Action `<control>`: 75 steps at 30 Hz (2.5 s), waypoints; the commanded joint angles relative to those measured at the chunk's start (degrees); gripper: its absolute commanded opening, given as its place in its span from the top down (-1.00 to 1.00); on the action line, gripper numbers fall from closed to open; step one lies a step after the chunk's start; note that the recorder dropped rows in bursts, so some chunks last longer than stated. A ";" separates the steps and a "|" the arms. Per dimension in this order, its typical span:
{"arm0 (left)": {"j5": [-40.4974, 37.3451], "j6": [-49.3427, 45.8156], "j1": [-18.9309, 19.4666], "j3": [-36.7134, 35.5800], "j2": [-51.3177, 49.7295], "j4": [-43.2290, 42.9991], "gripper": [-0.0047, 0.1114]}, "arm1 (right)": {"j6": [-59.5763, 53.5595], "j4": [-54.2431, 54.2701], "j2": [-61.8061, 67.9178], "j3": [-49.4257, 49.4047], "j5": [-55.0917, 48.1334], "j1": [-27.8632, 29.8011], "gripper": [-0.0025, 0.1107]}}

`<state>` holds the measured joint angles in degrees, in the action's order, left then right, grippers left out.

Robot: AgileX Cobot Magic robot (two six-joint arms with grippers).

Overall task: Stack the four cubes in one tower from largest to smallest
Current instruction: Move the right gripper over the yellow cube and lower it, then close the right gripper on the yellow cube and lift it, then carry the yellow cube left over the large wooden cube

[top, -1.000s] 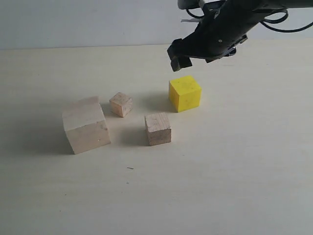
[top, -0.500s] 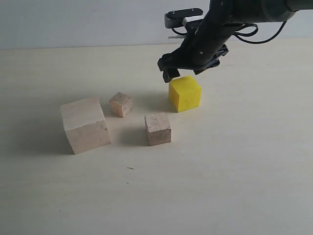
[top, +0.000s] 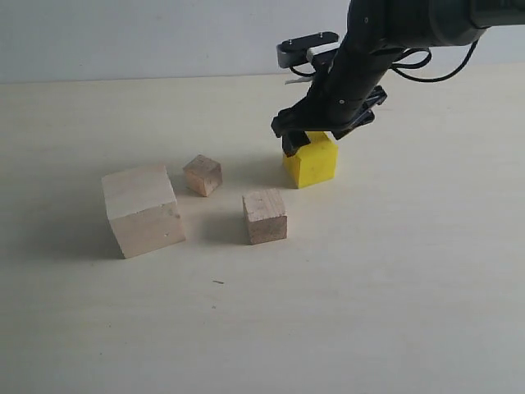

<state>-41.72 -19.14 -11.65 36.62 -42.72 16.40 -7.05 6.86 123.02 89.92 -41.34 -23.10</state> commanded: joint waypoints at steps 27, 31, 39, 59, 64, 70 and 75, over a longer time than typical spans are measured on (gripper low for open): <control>0.89 -0.04 -0.36 -0.11 -0.03 0.77 0.92 | 5.75 3.16 -9.75 0.34 -11.00 -0.20 0.96; 0.89 -0.04 -0.36 -0.11 -0.03 0.77 0.92 | 4.64 7.91 -13.52 0.34 -13.13 -3.10 0.96; 0.89 0.08 -0.36 -0.11 -0.03 1.00 0.92 | 12.66 6.32 -16.25 0.65 -11.77 -15.24 0.96; 0.89 0.18 -0.36 -0.11 -0.03 2.44 0.92 | 37.41 -7.28 -2.62 17.80 -14.03 -28.16 0.96; 0.89 0.18 -0.36 -0.11 -0.03 2.65 0.92 | 38.55 -9.26 -1.65 19.12 -14.18 -29.20 0.96; 0.89 0.18 -0.36 -0.11 -0.03 3.57 0.92 | 40.68 -10.76 -0.78 19.12 -13.42 -29.56 0.96; 0.26 0.18 -0.36 -0.11 -0.03 3.68 0.92 | 39.99 -10.90 0.54 19.12 -12.27 -29.84 0.96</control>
<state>-41.52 -19.14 -11.65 36.62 -42.72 19.48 33.45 -3.34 123.65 108.58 -54.81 -52.64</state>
